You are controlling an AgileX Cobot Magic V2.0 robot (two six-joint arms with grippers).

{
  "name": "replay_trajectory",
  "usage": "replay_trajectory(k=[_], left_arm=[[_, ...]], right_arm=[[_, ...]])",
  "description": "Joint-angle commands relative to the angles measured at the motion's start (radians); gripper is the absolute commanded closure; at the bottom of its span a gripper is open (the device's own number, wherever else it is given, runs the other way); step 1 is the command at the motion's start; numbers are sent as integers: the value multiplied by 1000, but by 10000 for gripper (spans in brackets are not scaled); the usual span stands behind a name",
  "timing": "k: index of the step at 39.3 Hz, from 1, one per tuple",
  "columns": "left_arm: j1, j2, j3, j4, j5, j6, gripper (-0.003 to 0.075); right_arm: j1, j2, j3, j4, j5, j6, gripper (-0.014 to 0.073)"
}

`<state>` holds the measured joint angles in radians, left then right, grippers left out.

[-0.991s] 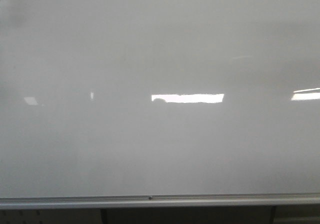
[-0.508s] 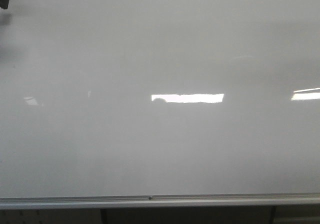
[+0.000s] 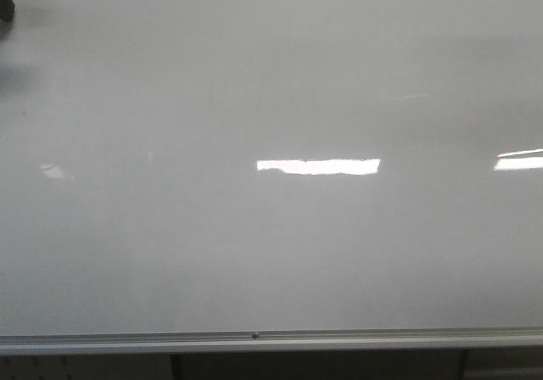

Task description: Write number 2 on whiteboard

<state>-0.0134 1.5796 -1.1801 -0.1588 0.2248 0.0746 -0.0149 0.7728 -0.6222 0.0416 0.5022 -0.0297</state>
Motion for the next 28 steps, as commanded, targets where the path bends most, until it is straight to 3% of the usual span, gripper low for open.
replay_trajectory(k=[1,5,13,17,28], left_arm=[[-7,-40,-37,-10,-76,0,561],[-7,-40,-37,-10,-73,0,640],[-7,-78,-47,2,5,0,659],[-7,-116,-70,19,103,15,659],[-7,-243,-133,-15,418,246,659]], right_arm=[[-5,1,-33,-5,-72,-6,55],[-5,1,-33,-5,-72,-6,55],[-5,1,-33,-5,-72,-6,55],[-5,1,-44,1,-48,-6,55],[-1,1,-155,42,130,-49,55]])
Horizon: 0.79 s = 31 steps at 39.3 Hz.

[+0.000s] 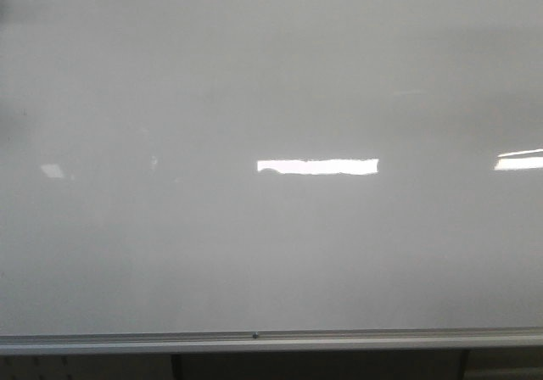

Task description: Write number 2 on whiteboard

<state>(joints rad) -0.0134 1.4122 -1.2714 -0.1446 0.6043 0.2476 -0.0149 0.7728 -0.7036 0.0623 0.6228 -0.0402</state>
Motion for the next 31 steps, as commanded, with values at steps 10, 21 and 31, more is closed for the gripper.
replay_trajectory(k=[10,21,31], left_arm=[[-7,-198,-41,-340,320,469,659],[-56,-239,-41,-608,567,725,657],[-345,-237,-41,-558,515,749,656]], right_arm=[[30,35,-197,206,225,-253,55],[187,137,-329,369,355,-485,55],[435,238,-454,369,423,-599,55]])
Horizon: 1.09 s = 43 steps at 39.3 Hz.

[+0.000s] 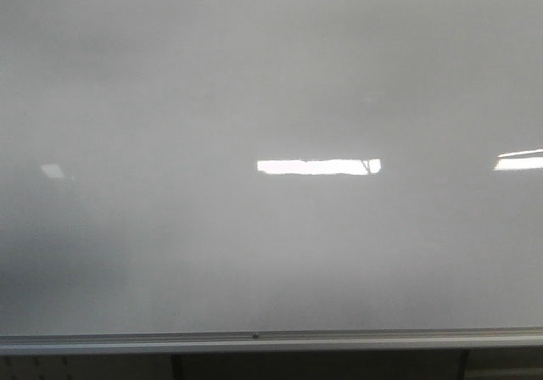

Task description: Write number 2 on whiteboard

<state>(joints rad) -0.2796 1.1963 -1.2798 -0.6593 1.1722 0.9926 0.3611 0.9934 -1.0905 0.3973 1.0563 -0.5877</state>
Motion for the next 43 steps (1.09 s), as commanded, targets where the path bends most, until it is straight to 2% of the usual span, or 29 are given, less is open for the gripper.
replay_trajectory(k=[1,10,16,29,43], left_arm=[[-112,-21,-33,-44,-55,4,656],[-356,-17,-33,-39,-80,-2,656],[-434,16,-33,3,-80,-45,656],[-451,156,-33,24,-94,-54,656],[-451,173,-33,59,-108,-54,657]], right_arm=[[73,25,-77,33,-4,-64,55],[177,48,-150,34,11,-178,55],[211,48,-159,34,69,-225,55],[212,62,-154,33,78,-225,55],[212,154,-154,71,-2,-241,55]])
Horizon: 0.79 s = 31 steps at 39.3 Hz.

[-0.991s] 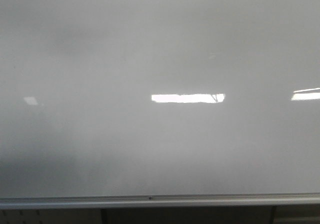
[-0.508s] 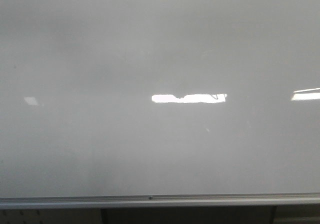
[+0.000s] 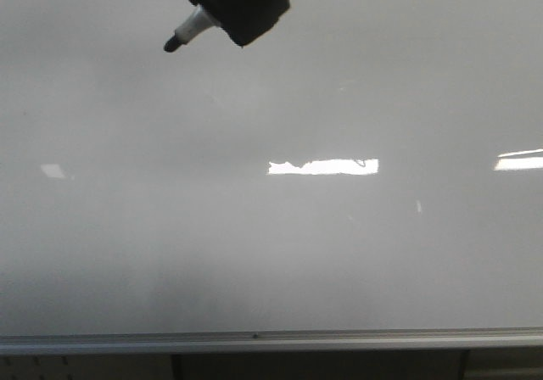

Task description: Write number 2 on whiteboard

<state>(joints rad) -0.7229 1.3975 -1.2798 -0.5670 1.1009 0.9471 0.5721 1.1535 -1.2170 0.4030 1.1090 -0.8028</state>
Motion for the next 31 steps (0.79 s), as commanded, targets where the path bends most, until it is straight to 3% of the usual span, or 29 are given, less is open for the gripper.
replay_trajectory(k=[1,13,25,31], left_arm=[[-7,-29,-33,-34,-38,-9,656],[-7,-29,-33,-21,-38,-7,656],[-7,-29,-33,-10,-52,-7,656],[-7,-29,-33,-10,-64,-7,654]], right_arm=[[1,-2,-27,77,-56,-36,55],[1,14,-28,121,-70,-73,82],[1,14,-29,121,-64,-73,436],[1,14,-29,121,-63,-73,568]])
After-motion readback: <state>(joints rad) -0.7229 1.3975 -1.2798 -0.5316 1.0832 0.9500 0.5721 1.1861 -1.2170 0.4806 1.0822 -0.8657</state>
